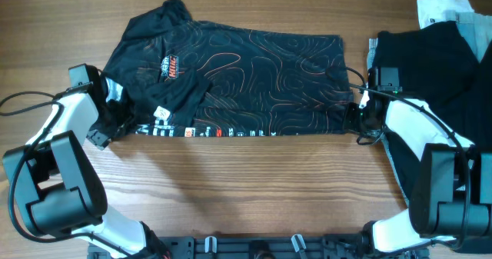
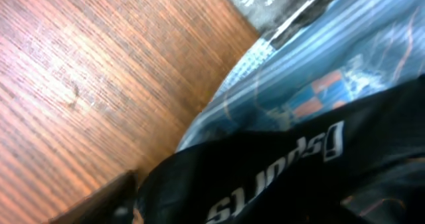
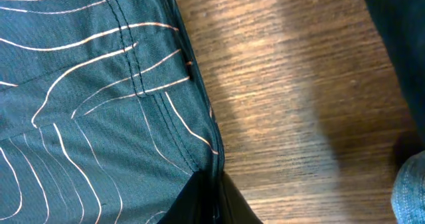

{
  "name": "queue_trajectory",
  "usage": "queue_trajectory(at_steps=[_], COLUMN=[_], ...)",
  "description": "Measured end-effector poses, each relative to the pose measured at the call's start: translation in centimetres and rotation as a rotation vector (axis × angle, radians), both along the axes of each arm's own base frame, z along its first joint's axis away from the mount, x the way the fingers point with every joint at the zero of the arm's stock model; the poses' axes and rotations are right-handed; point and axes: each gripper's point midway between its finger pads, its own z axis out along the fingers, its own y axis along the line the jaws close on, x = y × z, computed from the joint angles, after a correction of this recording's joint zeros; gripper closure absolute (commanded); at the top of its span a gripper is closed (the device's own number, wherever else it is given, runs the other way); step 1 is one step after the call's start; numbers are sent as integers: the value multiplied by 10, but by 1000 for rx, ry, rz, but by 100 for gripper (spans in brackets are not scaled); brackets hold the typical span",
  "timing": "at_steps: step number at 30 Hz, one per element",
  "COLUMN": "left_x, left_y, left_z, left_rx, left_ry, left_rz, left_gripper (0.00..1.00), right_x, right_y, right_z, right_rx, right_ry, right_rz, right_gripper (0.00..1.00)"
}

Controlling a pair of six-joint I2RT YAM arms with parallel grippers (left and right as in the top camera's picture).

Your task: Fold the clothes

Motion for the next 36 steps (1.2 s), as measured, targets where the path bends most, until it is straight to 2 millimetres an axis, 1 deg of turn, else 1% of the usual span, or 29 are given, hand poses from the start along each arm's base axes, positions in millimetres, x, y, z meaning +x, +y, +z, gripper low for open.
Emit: queue_trajectory(at_steps=[1, 2, 5, 7, 9, 10, 11, 13, 14, 15, 16, 17, 18, 19, 20, 21, 22, 23, 24, 25, 26, 27, 29, 31, 33, 35, 36], left_x=[2, 5, 5, -2, -17, -29, -42, -76, -85, -89, -92, -90, -88, -85, -81, -81, -79, -75, -68, -61, -55, -49, -22, 10, 45, 74, 85], left_y=[0, 0, 1, 4, 6, 7, 8, 9, 12, 13, 15, 16, 17, 18, 19, 18, 17, 17, 17, 17, 17, 17, 13, 8, -2, -14, -19], left_z=[0, 0, 0, 0, 0, 0, 1, 5, 8, 10, 18, 24, 30, 36, 44, 49, 53, 60, 72, 81, 91, 99, 116, 128, 142, 146, 143], left_rx=[0, 1, 9, 26, 38, 38, 39, 46, 57, 63, 75, 88, 97, 102, 114, 112, 106, 103, 104, 104, 106, 104, 81, 54, 37, 27, 24], left_ry=[-11, -22, -16, 16, 80, 127, 177, 307, 337, 343, 337, 315, 289, 260, 222, 209, 197, 170, 129, 90, 51, 12, -118, -256, -402, -485, -497], left_rz=[-2, -2, -31, -41, -37, -29, -17, 28, 54, 67, 87, 98, 107, 110, 114, 104, 93, 85, 68, 60, 55, 48, -11, -93, -197, -297, -335], left_gripper=[85, 96, 96, 96, 96, 96, 96, 96, 96, 96, 96, 94, 86, 62, 51, 44, 38, 32, 26, 25, 27, 26, 26, 27, 27, 26, 26], right_x=[-2, -3, -11, -20, -31, -38, -44, -59, -66, -74, -85, -89, -89, -89, -89, -89, -86, -81, -73, -69, -66, -64, -52, -34, -16, -3, -2], right_y=[0, 1, 1, 2, 2, 3, 3, 4, 4, 4, 5, 5, 6, 6, 7, 7, 7, 6, 6, 6, 6, 5, 5, 4, 3, 3, 4], right_z=[0, 0, 0, 0, 0, 0, 0, 1, 1, 1, 1, 1, 1, 1, 1, 2, 2, 6, 12, 17, 22, 25, 37, 52, 70, 81, 82], right_rx=[1, 3, 6, 9, 12, 14, 15, 17, 17, 18, 19, 19, 20, 23, 27, 27, 27, 27, 28, 28, 27, 26, 24, 21, 18, 21, 24], right_ry=[6, 11, 47, 84, 129, 159, 186, 246, 275, 305, 349, 365, 367, 367, 367, 361, 347, 311, 258, 229, 206, 190, 136, 69, -4, -55, -62], right_rz=[0, 0, -1, -4, -12, -25, -37, -63, -76, -88, -104, -112, -115, -115, -116, -115, -113, -122, -121, -120, -105, -95, -73, -54, -47, -27, -21], right_gripper=[96, 96, 96, 96, 96, 96, 96, 96, 96, 96, 96, 96, 96, 95, 85, 62, 20, 12, 12, 12, 12, 12, 12, 12, 12, 12, 12])
